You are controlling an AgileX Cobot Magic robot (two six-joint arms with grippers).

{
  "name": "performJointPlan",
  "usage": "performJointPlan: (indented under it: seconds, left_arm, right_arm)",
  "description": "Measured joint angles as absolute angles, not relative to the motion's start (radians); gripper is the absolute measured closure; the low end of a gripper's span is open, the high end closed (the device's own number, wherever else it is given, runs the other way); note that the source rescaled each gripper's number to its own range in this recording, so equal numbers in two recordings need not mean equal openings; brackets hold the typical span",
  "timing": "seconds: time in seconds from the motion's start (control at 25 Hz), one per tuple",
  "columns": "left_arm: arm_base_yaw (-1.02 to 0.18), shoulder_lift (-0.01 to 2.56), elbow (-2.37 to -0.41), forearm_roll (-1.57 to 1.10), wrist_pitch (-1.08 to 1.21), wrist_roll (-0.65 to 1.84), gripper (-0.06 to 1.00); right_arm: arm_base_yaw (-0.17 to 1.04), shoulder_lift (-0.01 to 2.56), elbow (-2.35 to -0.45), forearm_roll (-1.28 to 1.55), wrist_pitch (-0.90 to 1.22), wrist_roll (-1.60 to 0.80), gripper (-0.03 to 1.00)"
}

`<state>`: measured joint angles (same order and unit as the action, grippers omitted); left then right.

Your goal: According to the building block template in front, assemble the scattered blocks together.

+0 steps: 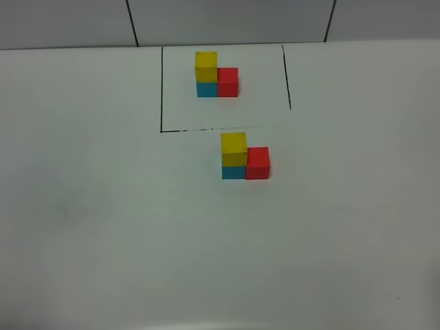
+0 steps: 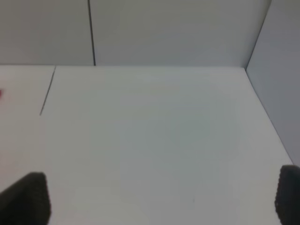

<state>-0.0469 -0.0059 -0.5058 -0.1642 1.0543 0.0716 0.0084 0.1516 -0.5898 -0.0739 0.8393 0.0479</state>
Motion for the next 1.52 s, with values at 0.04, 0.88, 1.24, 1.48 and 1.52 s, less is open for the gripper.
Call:
performJointPlan:
  seconds: [0.04,0.88,1.24,1.48,1.52]
  left_arm:
    - [-0.047,-0.006,-0.506,-0.164,1.054,0.072,0.19]
    - [-0.047,-0.006,-0.506,-0.164,1.054,0.072,0.19]
    - [-0.047,-0.006,-0.506,-0.164,1.054,0.072,0.19]
    - [-0.047,-0.006,-0.506,-0.164,1.054,0.071,0.19]
    - [-0.047,-0.006,-0.506,-0.164,1.054,0.071,0.19]
  right_arm:
    - [0.008,0.131,-0.582,-0.074,0.857,0.047,0.02]
    - [-0.05,-0.007,-0.506,-0.066,1.035,0.05,0.09]
    - [-0.063,-0.007,-0.491,-0.07,1.054,0.05,0.13]
    - [-0.063,-0.007,-0.49,-0.071,1.054,0.05,0.15]
    - [-0.063,-0.007,-0.49,-0.071,1.054,0.05,0.15]
